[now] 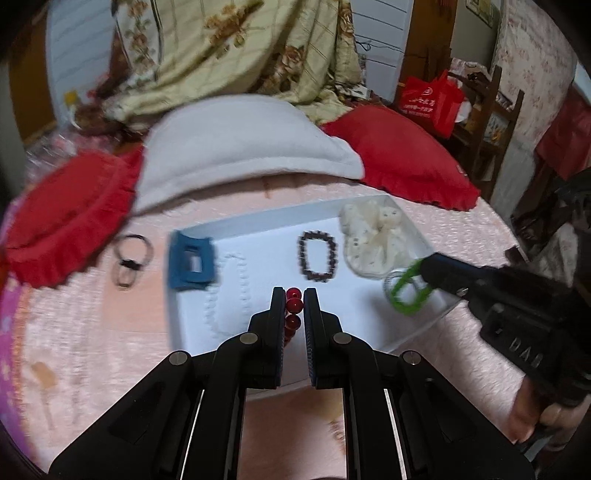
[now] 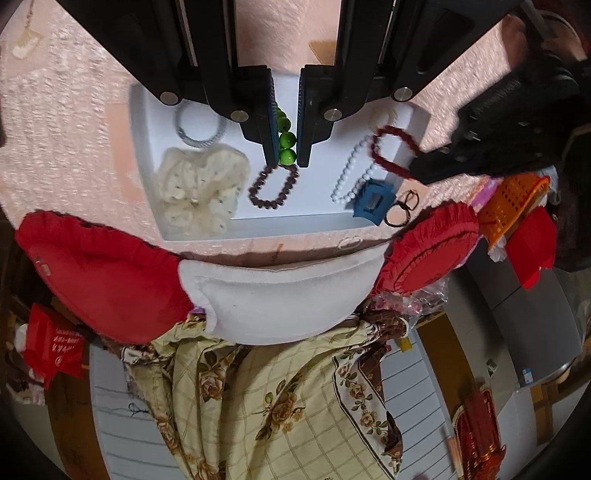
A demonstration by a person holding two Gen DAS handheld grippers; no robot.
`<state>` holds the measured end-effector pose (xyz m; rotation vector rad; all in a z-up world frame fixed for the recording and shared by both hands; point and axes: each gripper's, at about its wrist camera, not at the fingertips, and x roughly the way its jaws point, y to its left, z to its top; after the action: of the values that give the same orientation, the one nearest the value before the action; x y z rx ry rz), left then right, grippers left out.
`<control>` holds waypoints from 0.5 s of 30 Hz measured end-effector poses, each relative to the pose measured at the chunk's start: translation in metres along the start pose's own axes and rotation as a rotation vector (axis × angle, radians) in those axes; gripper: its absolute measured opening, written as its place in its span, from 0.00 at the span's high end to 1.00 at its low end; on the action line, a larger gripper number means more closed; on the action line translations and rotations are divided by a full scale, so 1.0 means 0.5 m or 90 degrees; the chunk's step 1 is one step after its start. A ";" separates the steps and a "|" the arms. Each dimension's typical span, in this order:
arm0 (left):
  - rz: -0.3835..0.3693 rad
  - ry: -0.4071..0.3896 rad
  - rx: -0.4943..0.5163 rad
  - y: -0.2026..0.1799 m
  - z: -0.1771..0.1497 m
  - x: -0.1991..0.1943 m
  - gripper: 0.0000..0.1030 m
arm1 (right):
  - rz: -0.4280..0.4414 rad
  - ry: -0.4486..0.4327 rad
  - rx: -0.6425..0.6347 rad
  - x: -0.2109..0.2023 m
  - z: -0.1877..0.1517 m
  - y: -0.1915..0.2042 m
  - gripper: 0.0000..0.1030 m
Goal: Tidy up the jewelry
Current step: 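Lower the red bracelet into the tray with the left tool while the right tool releases the green bracelet there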
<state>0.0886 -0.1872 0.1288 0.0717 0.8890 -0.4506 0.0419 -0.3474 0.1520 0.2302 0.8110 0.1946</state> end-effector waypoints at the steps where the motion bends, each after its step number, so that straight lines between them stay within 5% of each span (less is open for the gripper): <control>1: -0.009 0.007 -0.006 0.002 0.000 0.012 0.92 | 0.007 0.007 0.005 0.012 -0.002 0.000 0.91; 15: -0.034 0.084 -0.075 0.056 -0.046 0.127 0.91 | 0.003 0.086 0.041 0.120 -0.059 -0.048 0.91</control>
<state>0.1178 -0.1783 0.0623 -0.0306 1.0480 -0.4455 0.0627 -0.3511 0.0841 0.2820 0.9513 0.1894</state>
